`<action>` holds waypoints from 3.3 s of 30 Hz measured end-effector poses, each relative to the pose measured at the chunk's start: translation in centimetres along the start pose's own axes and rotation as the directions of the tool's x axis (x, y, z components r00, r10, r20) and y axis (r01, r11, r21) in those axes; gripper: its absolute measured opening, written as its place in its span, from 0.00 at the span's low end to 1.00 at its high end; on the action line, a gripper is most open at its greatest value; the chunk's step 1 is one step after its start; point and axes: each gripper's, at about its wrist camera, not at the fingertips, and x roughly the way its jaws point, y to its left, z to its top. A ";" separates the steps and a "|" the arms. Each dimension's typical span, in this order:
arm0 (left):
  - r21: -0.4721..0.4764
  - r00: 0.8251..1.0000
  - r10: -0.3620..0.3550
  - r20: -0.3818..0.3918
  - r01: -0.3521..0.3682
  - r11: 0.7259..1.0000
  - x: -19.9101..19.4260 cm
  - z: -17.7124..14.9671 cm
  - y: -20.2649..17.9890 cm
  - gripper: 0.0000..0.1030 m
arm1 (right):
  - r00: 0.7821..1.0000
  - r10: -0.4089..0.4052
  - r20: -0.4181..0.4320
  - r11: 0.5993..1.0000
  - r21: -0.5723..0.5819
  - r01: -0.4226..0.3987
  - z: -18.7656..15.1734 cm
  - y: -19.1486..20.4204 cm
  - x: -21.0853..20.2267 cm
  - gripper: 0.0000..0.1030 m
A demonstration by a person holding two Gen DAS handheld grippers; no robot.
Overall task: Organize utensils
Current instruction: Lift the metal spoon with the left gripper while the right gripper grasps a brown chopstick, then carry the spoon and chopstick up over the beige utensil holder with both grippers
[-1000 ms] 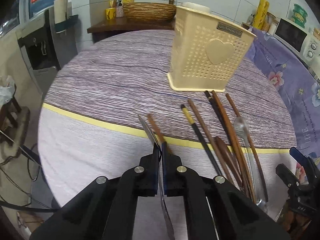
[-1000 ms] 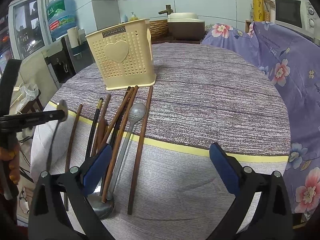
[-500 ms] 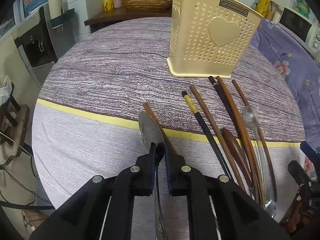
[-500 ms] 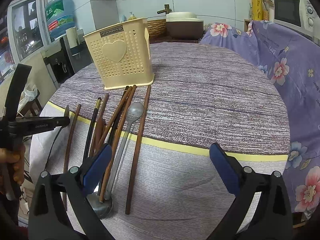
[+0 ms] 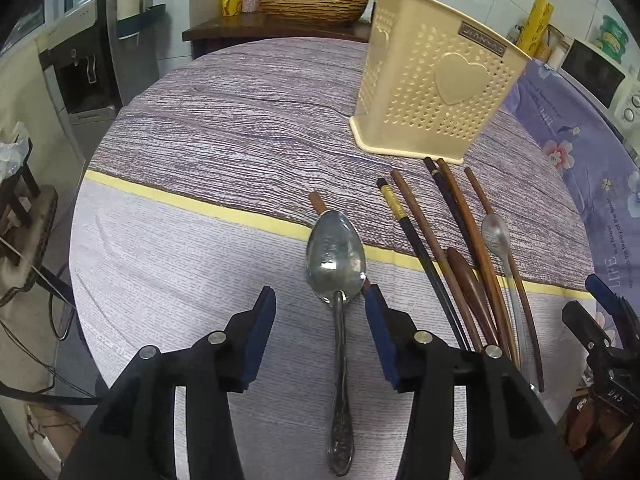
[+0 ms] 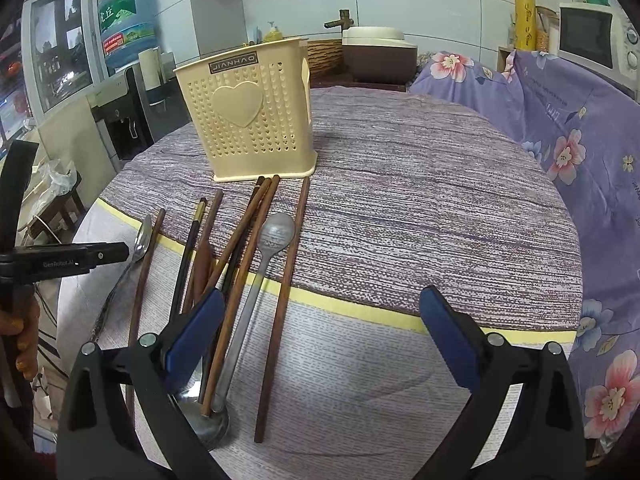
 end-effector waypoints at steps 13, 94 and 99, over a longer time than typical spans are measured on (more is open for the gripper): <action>0.040 0.999 0.035 0.019 -0.035 0.999 2.7 1.9 -1.1 0.53 | 1.000 -0.004 -0.009 1.000 0.013 0.004 -0.3 -0.3 0.1 0.94; 0.061 0.918 -0.108 0.381 0.091 0.994 -7.8 9.5 -1.8 0.36 | 0.957 -0.006 0.290 0.999 0.043 -0.007 13.8 -2.4 -5.8 0.08; 0.075 0.897 -0.132 0.421 0.110 0.991 -9.4 12.0 -2.3 0.36 | 0.942 0.000 0.335 1.000 0.014 -0.005 15.9 -1.8 -7.0 0.08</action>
